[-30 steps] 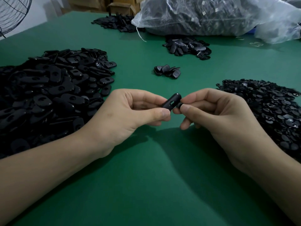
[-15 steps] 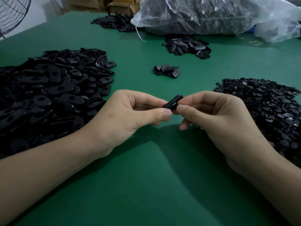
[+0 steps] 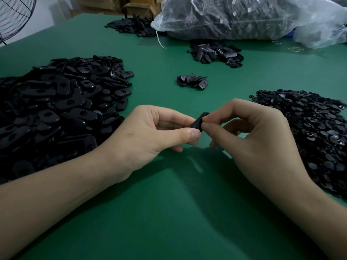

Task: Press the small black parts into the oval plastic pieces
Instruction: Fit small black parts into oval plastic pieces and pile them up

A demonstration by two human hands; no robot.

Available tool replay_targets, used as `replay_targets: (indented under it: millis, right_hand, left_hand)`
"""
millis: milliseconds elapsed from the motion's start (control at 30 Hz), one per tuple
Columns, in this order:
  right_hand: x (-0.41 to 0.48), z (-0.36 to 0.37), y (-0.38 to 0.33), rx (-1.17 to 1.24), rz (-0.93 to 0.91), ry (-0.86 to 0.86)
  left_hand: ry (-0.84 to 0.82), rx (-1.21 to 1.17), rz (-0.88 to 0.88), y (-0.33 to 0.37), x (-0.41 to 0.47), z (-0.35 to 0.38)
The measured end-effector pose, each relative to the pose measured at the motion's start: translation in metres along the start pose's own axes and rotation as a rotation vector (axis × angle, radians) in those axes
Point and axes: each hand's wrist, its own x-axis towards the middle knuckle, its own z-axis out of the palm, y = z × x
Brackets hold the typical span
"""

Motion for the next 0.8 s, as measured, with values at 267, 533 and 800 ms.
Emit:
replay_targets:
  millis: [267, 533, 800]
  right_hand:
    - [-0.0015, 0.0007, -0.0039, -0.286, -0.283, 0.045]
    - [0.0005, 0.0018, -0.0048, -0.376, -0.347, 0.025]
    - [-0.0017, 0.0027, -0.0061, -0.162, -0.213, 0.014]
  left_hand:
    - [-0.003, -0.071, -0.035, 0.0034, 0.0006, -0.0026]
    - [0.012, -0.11, -0.064, 0.0071, 0.0013, -0.0018]
    - [0.086, -0.068, -0.02, 0.0041, 0.0012, 0.0008]
